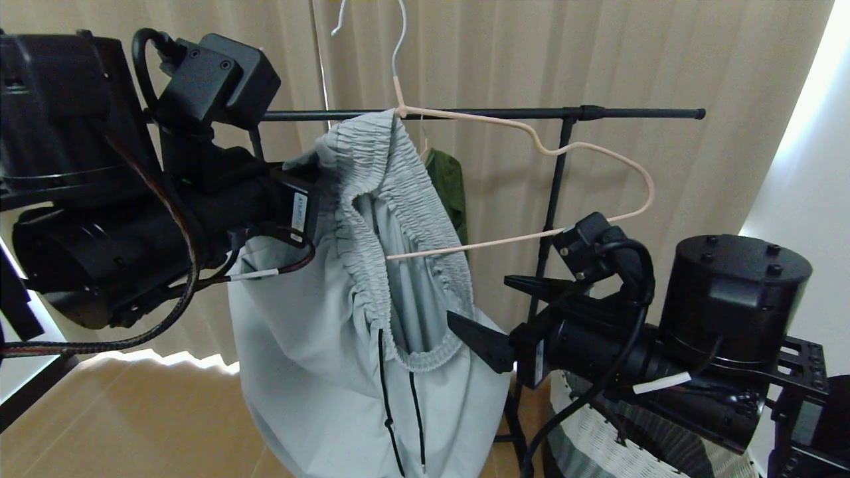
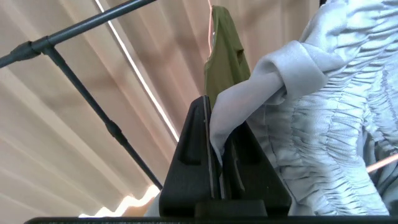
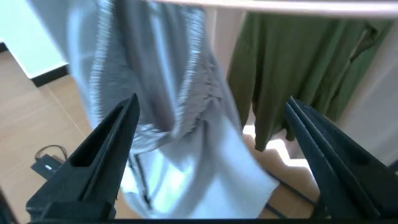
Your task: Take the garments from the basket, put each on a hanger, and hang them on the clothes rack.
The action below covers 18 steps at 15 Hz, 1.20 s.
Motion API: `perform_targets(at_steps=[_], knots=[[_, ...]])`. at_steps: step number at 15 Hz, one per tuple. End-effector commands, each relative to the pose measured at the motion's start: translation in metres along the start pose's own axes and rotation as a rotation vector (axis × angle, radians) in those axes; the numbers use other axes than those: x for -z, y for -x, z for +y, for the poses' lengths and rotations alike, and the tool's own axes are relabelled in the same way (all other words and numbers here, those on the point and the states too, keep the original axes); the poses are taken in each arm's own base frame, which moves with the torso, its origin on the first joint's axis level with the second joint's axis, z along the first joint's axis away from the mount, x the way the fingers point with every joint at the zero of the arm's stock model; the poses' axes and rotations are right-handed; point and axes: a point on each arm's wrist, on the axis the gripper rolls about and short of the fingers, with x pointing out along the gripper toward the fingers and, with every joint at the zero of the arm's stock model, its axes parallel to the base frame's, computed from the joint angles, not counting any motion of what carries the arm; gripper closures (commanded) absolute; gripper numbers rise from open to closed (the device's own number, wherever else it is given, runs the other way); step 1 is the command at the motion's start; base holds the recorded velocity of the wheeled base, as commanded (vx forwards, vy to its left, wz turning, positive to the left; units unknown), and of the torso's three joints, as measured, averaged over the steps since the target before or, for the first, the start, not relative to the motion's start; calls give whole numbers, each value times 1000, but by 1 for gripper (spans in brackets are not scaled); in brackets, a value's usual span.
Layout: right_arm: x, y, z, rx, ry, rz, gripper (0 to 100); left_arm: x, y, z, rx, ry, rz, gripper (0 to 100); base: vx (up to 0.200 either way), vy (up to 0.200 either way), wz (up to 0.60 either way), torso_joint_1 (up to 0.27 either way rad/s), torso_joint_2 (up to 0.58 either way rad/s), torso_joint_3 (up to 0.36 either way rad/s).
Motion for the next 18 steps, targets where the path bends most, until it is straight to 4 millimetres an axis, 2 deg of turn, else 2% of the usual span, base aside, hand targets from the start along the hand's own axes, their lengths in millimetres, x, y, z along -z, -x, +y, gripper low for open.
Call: perform_targets(at_steps=[1, 2, 7, 9, 10, 12, 14, 16, 18], knots=[[9, -9, -3, 13, 0, 34, 0, -2, 3, 1, 1, 2, -9, 100, 0, 0, 0, 0, 0, 0], [9, -10, -4, 16, 0, 37, 100, -3, 5, -1, 8, 3, -16, 100, 0, 0, 0, 0, 0, 0], [11, -11, -10, 44, -5, 44, 100, -3, 6, 2, 0, -8, -17, 100, 0, 0, 0, 0, 0, 0], [8, -8, -21, 108, -12, 27, 100, 1, 6, 4, -6, -26, -1, 100, 0, 0, 0, 0, 0, 0], [1, -2, -37, 167, -24, 0, 100, 7, 3, 12, -40, -87, 20, 100, 0, 0, 0, 0, 0, 0], [-12, 9, -56, 232, -33, -50, 100, 9, 0, 25, -90, -165, 31, 100, 0, 0, 0, 0, 0, 0], [-21, 15, -71, 290, -41, -86, 100, 12, -2, 27, -106, -182, 21, 100, 0, 0, 0, 0, 0, 0], [-30, 18, -81, 323, -45, -120, 100, 24, 1, 27, -104, -253, 57, 100, 0, 0, 0, 0, 0, 0], [-35, 21, -81, 326, -45, -140, 100, 33, 3, 34, -126, -323, 81, 100, 0, 0, 0, 0, 0, 0]])
